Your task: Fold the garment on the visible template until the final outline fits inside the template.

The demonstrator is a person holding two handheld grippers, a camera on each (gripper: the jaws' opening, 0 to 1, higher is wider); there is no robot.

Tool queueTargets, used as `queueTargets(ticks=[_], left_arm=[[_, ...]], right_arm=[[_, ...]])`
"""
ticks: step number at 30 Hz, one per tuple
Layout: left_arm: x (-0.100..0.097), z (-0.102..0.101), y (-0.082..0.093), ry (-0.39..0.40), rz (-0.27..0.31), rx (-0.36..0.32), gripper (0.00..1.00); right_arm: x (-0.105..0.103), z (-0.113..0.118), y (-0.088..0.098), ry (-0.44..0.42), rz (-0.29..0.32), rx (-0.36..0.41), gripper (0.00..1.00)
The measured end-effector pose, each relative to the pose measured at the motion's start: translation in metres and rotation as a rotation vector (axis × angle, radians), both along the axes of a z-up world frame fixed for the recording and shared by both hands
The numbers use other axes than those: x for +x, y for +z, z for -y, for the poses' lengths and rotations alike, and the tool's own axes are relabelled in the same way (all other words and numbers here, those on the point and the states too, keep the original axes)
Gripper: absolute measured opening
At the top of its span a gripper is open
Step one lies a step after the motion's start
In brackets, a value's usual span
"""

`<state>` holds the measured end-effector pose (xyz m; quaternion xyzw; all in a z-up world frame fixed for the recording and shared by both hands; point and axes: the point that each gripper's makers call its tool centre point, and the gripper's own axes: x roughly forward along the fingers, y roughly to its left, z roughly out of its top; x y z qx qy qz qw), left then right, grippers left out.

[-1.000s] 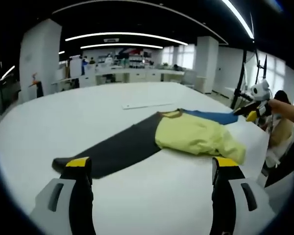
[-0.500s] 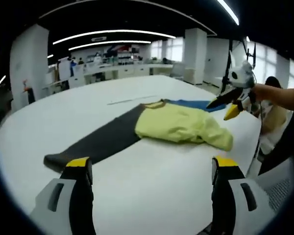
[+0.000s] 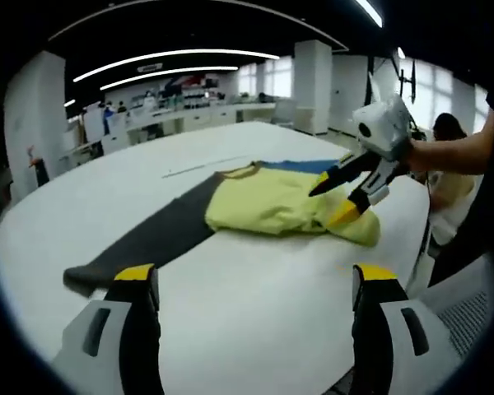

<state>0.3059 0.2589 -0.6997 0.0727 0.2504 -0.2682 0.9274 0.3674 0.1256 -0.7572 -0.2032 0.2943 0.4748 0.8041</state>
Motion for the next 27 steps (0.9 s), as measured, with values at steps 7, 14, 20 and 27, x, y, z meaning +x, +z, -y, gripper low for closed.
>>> queueTargets(ticks=[7,14,20,27], left_arm=[[0.000,0.001,0.001,-0.005,0.010,0.001,0.92],[-0.002,0.002,0.000,-0.011,0.007,0.007,0.91],[0.001,0.000,-0.002,-0.005,0.010,0.003,0.89],[0.002,0.004,-0.011,-0.018,-0.006,0.011,0.88]], right_arm=[[0.002,-0.013,-0.020,0.013,0.058,-0.072,0.33],[0.012,-0.011,-0.034,-0.004,0.114,-0.151,0.21],[0.014,-0.008,-0.041,-0.026,0.111,-0.157,0.17],[0.020,-0.004,-0.034,-0.035,0.089,-0.126,0.06]])
